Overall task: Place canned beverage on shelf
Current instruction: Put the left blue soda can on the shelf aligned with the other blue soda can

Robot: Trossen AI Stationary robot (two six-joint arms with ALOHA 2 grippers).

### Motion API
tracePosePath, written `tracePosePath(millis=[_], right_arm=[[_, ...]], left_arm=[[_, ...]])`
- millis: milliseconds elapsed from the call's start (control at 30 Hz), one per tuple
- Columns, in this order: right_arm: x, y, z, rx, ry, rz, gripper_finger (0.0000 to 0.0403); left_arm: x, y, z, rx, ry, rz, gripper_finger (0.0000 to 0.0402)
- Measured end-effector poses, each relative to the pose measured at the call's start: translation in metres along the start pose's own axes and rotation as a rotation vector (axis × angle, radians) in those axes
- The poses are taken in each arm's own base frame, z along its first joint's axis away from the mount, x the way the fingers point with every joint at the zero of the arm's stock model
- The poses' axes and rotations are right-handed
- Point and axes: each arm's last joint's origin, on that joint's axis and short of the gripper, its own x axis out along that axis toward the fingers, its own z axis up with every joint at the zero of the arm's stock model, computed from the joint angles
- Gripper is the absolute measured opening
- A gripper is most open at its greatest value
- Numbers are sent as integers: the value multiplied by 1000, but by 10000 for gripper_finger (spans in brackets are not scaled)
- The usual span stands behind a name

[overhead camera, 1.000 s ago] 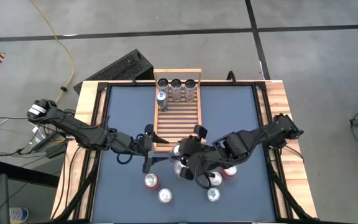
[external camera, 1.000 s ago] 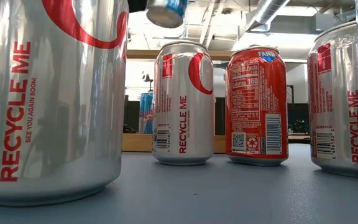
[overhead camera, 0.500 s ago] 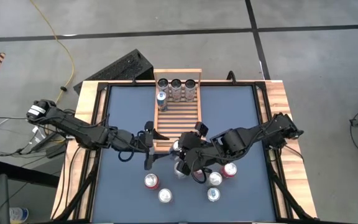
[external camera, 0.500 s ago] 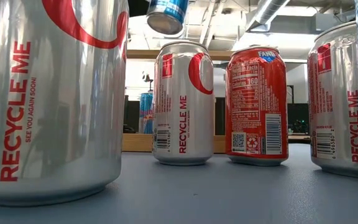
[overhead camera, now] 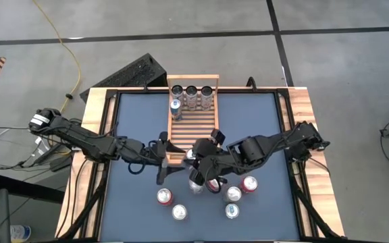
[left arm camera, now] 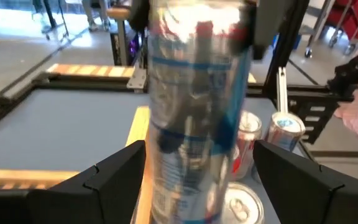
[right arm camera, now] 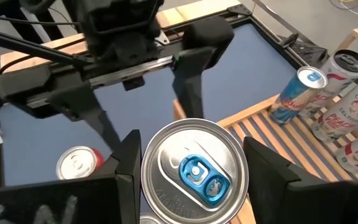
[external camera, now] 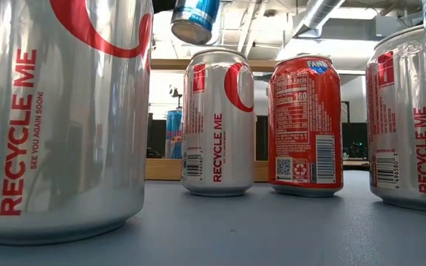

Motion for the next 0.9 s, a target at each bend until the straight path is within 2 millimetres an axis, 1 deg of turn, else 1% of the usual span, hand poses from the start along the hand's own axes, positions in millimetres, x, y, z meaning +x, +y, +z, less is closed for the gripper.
tracePosePath(millis=[167, 367, 633, 733, 900], right_arm=[[0, 1, 2, 4, -13, 7, 181], [3, 0, 8, 26, -55, 18, 181], [4, -1, 11, 39, -69, 21, 181], [4, -1, 11, 40, -74, 19, 181], [4, -1, 11, 38, -77, 8, 181]], left_arm=[[3, 3, -2, -10, 6, 6, 286], [7, 4, -6, -7, 21, 24, 286], [7, 5, -4, -13, 6, 37, 284], [7, 5, -5, -24, 17, 42, 273], [7, 6, -6, -22, 22, 53, 235]])
